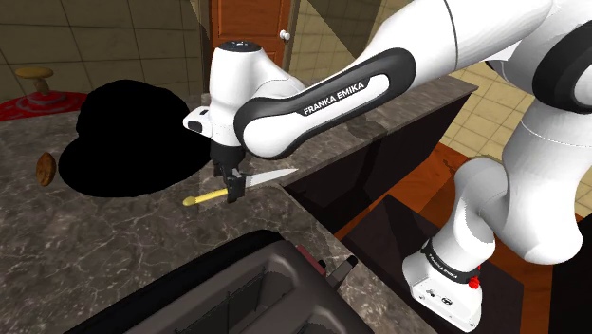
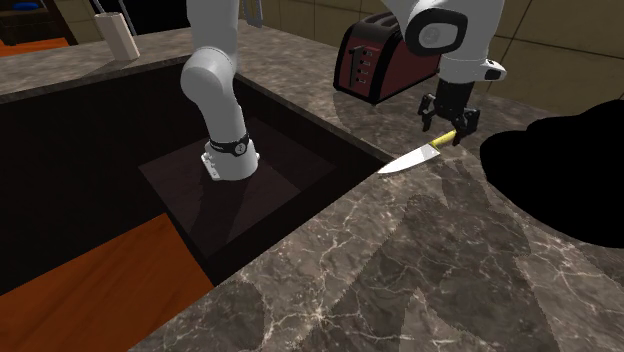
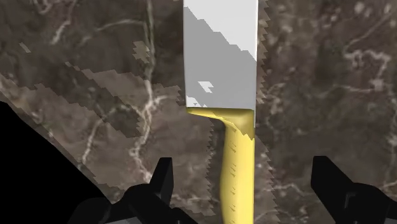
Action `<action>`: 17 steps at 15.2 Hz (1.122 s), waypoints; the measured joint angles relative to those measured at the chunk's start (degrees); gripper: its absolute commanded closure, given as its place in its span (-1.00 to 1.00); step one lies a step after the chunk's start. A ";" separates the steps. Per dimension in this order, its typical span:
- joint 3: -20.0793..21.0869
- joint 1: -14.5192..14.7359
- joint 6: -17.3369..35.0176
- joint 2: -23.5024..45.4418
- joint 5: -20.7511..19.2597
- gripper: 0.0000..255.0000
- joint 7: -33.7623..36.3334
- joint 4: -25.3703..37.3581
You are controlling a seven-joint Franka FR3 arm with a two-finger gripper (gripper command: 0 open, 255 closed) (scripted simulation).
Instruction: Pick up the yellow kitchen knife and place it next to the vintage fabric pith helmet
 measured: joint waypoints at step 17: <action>-0.18 0.13 -2.61 -1.67 -0.54 1.00 0.28 1.15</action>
